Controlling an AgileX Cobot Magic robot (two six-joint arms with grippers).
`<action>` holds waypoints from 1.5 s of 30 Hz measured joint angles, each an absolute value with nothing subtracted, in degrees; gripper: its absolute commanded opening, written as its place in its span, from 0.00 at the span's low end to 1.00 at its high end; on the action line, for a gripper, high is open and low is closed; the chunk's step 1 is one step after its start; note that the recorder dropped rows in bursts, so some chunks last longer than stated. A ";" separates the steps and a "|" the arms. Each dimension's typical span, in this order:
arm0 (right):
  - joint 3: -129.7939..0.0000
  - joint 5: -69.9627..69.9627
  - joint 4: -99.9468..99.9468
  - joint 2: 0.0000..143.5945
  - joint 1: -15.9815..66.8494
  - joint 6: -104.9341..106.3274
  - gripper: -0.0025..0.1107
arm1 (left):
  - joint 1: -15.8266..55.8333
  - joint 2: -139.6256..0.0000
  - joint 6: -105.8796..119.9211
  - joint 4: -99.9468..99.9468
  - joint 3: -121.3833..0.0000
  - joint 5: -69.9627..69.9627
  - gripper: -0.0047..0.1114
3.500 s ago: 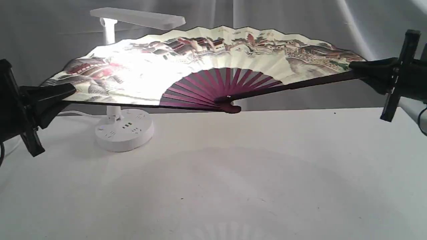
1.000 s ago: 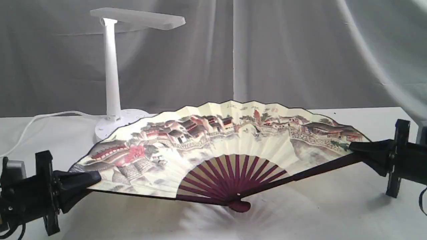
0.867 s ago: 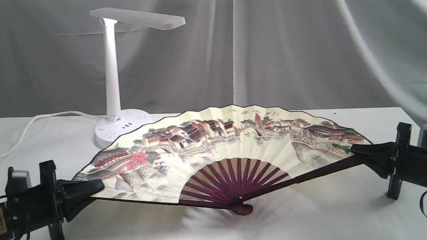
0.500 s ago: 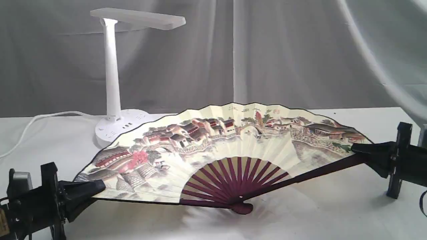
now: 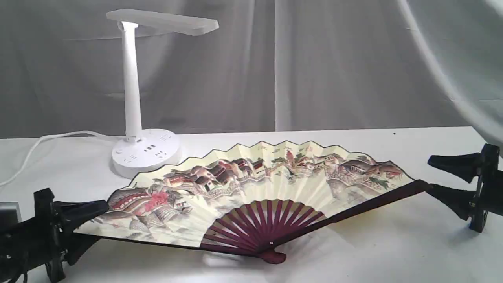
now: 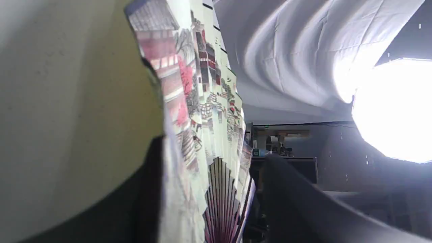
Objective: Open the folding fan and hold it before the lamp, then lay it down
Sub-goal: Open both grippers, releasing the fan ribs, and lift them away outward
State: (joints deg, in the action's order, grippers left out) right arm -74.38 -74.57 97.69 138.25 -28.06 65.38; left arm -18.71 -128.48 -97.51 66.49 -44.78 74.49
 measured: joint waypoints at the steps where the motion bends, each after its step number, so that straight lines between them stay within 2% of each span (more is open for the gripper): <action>1: -74.38 -74.57 97.41 138.21 -28.06 65.50 0.62 | -19.43 -128.48 -97.51 66.77 -44.88 74.49 0.62; 3: -74.38 -74.57 97.14 138.00 -28.06 65.93 0.64 | -20.99 -128.48 -97.51 67.80 -44.88 74.49 0.69; 5: -74.38 -74.35 96.33 137.87 -28.06 66.47 0.66 | -22.47 -128.48 -97.51 68.48 -44.88 74.49 0.71; 18: -76.45 -66.43 81.08 128.91 -28.06 68.43 0.69 | -29.27 -121.40 -94.71 71.01 -44.78 69.74 0.69; 21: -76.55 -62.50 80.10 125.31 -28.06 72.58 0.68 | -29.27 -116.62 -91.70 71.41 -44.78 69.65 0.58; 25: -76.55 -56.27 78.59 120.90 -26.90 76.53 0.64 | -29.27 -110.07 -90.30 73.00 -44.67 65.82 0.32; 28: -76.55 -48.57 75.65 118.20 -23.49 78.17 0.60 | -28.36 -104.67 -89.09 74.58 -44.62 58.75 0.25; 31: -76.55 -36.67 70.68 116.35 -16.94 78.64 0.58 | -23.64 -99.80 -85.84 75.29 -44.62 46.80 0.25; 34: -76.55 -25.30 64.09 115.92 -9.23 78.37 0.54 | -14.50 -95.60 -80.99 75.78 -44.74 25.83 0.24; 35: -76.55 -20.39 61.94 115.92 -5.97 77.51 0.50 | -10.65 -94.79 -79.65 75.89 -45.00 18.65 0.23; 37: -76.55 -14.65 58.67 115.92 -2.00 75.23 0.35 | -3.19 -93.65 -77.60 76.22 -46.11 -0.64 0.21; 40: -76.55 -10.10 56.44 115.92 3.34 71.80 0.08 | 5.42 -93.43 -76.75 77.00 -47.50 -17.87 0.18; 41: -76.55 -9.77 56.29 115.92 4.33 70.52 0.02 | 7.10 -93.38 -76.64 77.00 -47.79 -20.98 0.18; 45: -76.55 -9.78 54.59 115.92 5.34 63.90 0.02 | 12.06 -93.07 -76.40 76.56 -48.47 -28.04 0.15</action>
